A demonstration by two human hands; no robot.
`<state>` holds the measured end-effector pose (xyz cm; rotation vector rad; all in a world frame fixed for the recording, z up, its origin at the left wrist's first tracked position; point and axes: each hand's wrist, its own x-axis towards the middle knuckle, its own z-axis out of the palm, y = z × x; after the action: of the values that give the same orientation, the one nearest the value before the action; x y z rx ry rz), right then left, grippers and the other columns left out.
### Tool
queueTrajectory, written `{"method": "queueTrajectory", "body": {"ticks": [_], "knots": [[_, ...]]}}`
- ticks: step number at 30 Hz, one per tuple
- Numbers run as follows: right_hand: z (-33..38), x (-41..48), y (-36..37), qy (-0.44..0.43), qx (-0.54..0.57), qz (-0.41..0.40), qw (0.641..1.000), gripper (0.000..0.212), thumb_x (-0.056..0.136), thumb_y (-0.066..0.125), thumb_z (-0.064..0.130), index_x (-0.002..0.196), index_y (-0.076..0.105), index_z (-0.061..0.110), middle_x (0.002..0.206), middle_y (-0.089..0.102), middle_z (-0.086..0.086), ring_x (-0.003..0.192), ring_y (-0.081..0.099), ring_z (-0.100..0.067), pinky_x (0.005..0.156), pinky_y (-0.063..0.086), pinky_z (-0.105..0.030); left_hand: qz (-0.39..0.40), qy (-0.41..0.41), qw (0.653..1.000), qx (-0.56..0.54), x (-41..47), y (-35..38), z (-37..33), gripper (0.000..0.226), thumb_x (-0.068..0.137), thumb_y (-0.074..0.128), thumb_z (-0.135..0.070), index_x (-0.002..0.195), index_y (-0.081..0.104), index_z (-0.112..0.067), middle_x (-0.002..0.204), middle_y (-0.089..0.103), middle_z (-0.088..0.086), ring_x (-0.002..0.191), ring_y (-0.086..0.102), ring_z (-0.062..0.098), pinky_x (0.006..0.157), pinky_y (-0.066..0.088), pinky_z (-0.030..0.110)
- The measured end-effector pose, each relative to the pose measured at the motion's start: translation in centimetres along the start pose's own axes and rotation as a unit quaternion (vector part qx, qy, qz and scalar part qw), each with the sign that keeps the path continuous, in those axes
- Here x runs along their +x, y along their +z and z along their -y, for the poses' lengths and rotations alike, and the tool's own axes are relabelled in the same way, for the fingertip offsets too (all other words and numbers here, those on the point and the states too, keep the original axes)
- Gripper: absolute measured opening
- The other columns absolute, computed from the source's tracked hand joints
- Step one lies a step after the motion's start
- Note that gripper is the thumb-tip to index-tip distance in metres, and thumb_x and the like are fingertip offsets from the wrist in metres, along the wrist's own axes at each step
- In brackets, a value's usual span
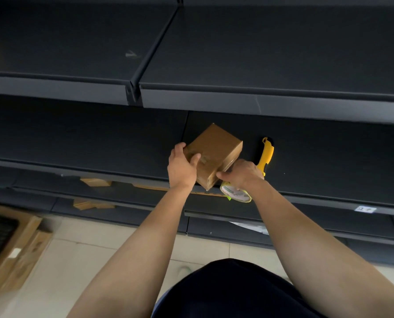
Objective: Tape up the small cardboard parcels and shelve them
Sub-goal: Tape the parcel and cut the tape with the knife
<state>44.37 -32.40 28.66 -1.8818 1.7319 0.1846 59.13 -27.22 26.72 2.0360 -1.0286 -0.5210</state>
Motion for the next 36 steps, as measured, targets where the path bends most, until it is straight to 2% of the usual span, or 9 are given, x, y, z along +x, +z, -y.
{"method": "queueTrajectory", "body": {"ticks": [7, 13, 18, 20, 22, 25, 29, 33, 36], "knots": [[-0.3, 0.0, 0.8, 0.006, 0.049, 0.011, 0.999, 0.058, 0.082, 0.058, 0.061, 0.108, 0.059, 0.01, 0.1, 0.064, -0.009, 0.095, 0.062, -0.027, 0.067, 0.045, -0.033, -0.059, 0.11, 0.989, 0.083, -1.0, 0.8, 0.6, 0.029, 0.092, 0.059, -0.024, 0.113, 0.065, -0.004, 0.13, 0.054, 0.012, 0.121, 0.049, 0.03, 0.101, 0.039, 0.042], [-0.1, 0.0, 1.0, 0.026, 0.063, 0.02, 0.997, 0.05, 0.081, 0.06, 0.062, 0.078, 0.047, 0.013, 0.076, 0.055, -0.004, 0.073, 0.056, -0.022, 0.055, 0.039, -0.03, 0.045, 0.149, 0.951, 0.267, -1.9, 0.6, 1.4, 0.105, 0.07, 0.042, -0.082, 0.144, 0.036, -0.009, 0.156, 0.022, 0.013, 0.146, 0.01, 0.027, 0.117, 0.003, 0.04], [-0.4, -0.2, 1.1, -0.019, 0.086, 0.035, 0.995, 0.05, 0.085, 0.056, 0.06, 0.062, 0.037, 0.021, 0.06, 0.045, 0.002, 0.053, 0.043, -0.012, 0.045, 0.03, -0.026, 0.077, 0.15, 0.952, 0.257, -1.7, 0.3, 0.9, 0.1, 0.077, 0.05, -0.072, 0.146, 0.029, -0.004, 0.157, 0.017, 0.017, 0.147, 0.008, 0.026, 0.118, 0.014, 0.037], [-0.5, -0.5, 0.7, -0.045, 0.162, 0.07, 0.983, 0.045, 0.087, 0.055, 0.057, 0.063, 0.044, 0.021, 0.061, 0.055, 0.001, 0.054, 0.052, -0.013, 0.048, 0.04, -0.024, 0.082, 0.138, 0.961, 0.224, -1.4, -0.5, 0.5, 0.09, 0.082, 0.052, -0.065, 0.144, 0.034, -0.002, 0.155, 0.024, 0.016, 0.146, 0.014, 0.027, 0.116, 0.02, 0.037], [-0.1, -1.4, -0.9, -0.064, 0.247, 0.118, 0.96, 0.046, 0.089, 0.055, 0.055, 0.067, 0.057, 0.014, 0.056, 0.067, 0.001, 0.049, 0.063, -0.011, 0.046, 0.047, -0.017, 0.101, 0.104, 0.977, 0.156, -0.9, -1.5, 0.1, 0.074, 0.087, 0.052, -0.058, 0.138, 0.045, -0.005, 0.146, 0.041, 0.016, 0.138, 0.032, 0.031, 0.11, 0.034, 0.042], [1.2, -2.1, -3.8, -0.124, 0.297, 0.208, 0.923, 0.047, 0.087, 0.06, 0.052, 0.07, 0.066, 0.009, 0.063, 0.071, -0.004, 0.055, 0.069, -0.012, 0.046, 0.049, -0.014, 0.13, 0.017, 0.991, 0.018, -0.5, -2.5, 0.0, 0.042, 0.089, 0.047, -0.05, 0.105, 0.064, -0.015, 0.101, 0.066, 0.009, 0.096, 0.063, 0.028, 0.076, 0.052, 0.037], [2.9, -2.2, -4.9, -0.139, 0.316, 0.24, 0.907, 0.039, 0.085, 0.067, 0.044, 0.078, 0.066, 0.005, 0.065, 0.069, -0.008, 0.057, 0.067, -0.017, 0.057, 0.054, -0.028, 0.138, -0.064, 0.986, -0.07, 0.2, -2.4, 0.1, 0.047, 0.089, 0.046, -0.059, 0.094, 0.062, -0.016, 0.087, 0.067, 0.003, 0.079, 0.064, 0.016, 0.058, 0.044, 0.027], [4.1, -2.4, -4.7, -0.151, 0.321, 0.178, 0.918, 0.063, 0.08, 0.063, 0.059, 0.094, 0.066, -0.003, 0.073, 0.07, -0.013, 0.065, 0.067, -0.026, 0.074, 0.056, -0.037, 0.072, -0.081, 0.982, -0.154, 1.7, -2.5, 0.3, 0.036, 0.088, 0.06, -0.046, 0.067, 0.064, -0.017, 0.065, 0.067, -0.002, 0.059, 0.063, 0.007, 0.045, 0.043, 0.014], [4.8, -2.6, -4.7, -0.157, 0.311, 0.138, 0.927, 0.06, 0.085, 0.058, 0.059, 0.096, 0.067, 0.002, 0.076, 0.073, -0.01, 0.077, 0.071, -0.025, 0.074, 0.057, -0.031, 0.06, -0.081, 0.98, -0.174, 2.7, -2.2, 0.2, 0.035, 0.087, 0.065, -0.04, 0.059, 0.064, -0.018, 0.057, 0.065, -0.004, 0.052, 0.061, 0.005, 0.046, 0.044, 0.015]]}}
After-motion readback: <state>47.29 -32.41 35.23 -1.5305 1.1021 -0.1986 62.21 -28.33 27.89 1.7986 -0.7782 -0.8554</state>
